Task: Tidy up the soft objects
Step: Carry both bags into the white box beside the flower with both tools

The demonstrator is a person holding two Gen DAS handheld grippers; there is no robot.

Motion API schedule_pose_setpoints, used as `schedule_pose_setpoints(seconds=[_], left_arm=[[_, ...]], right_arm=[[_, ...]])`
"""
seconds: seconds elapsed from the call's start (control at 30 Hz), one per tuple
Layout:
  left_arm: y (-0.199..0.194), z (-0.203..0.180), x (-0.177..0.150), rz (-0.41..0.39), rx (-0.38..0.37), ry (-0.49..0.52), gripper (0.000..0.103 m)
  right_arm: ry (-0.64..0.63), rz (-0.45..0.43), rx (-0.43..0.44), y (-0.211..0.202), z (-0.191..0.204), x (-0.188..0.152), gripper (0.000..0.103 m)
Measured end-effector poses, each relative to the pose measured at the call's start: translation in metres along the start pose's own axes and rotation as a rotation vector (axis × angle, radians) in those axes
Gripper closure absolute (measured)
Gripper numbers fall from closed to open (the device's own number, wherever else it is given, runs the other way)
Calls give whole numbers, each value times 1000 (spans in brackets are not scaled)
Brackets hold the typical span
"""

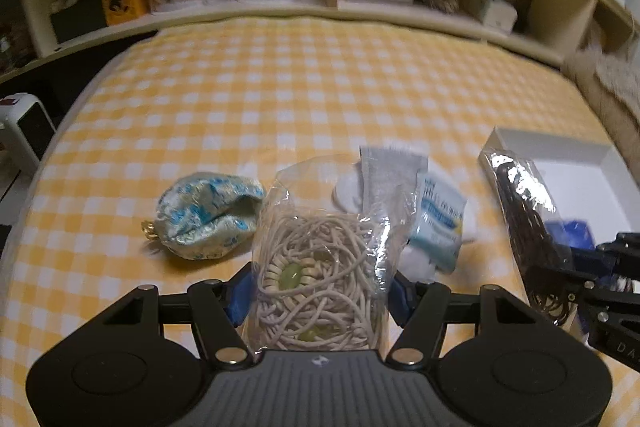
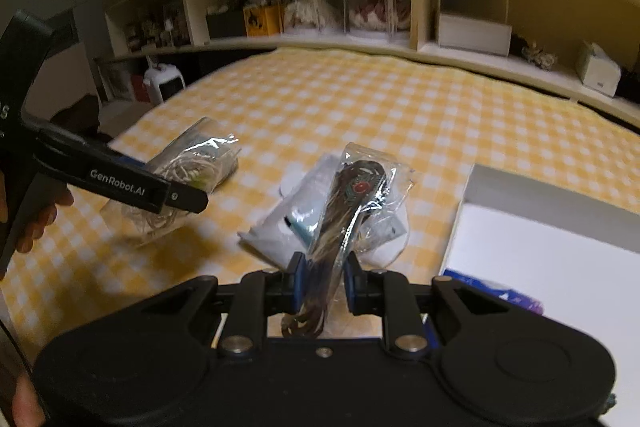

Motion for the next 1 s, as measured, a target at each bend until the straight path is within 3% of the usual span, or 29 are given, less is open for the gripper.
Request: schedule_pose_setpoints(seconds=[0.5, 1.0], left_arm=[[-52, -40, 15, -106, -58, -88, 38], [-60, -159, 22, -101, -289, -151, 38]], right_arm=[[-43, -92, -38, -69, -27, 27, 82], [-10, -95, -155, -144, -130, 1, 82]])
Point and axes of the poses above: each gripper's, at about its wrist camera, not at the fingertips, and y roughly the way its jaws point, z to its left, x to its top, the point moved 7 cm from there along y, roughly the way its jaws point, and after that the axes turned 7 degrees about -z, right-handed, at the moved point
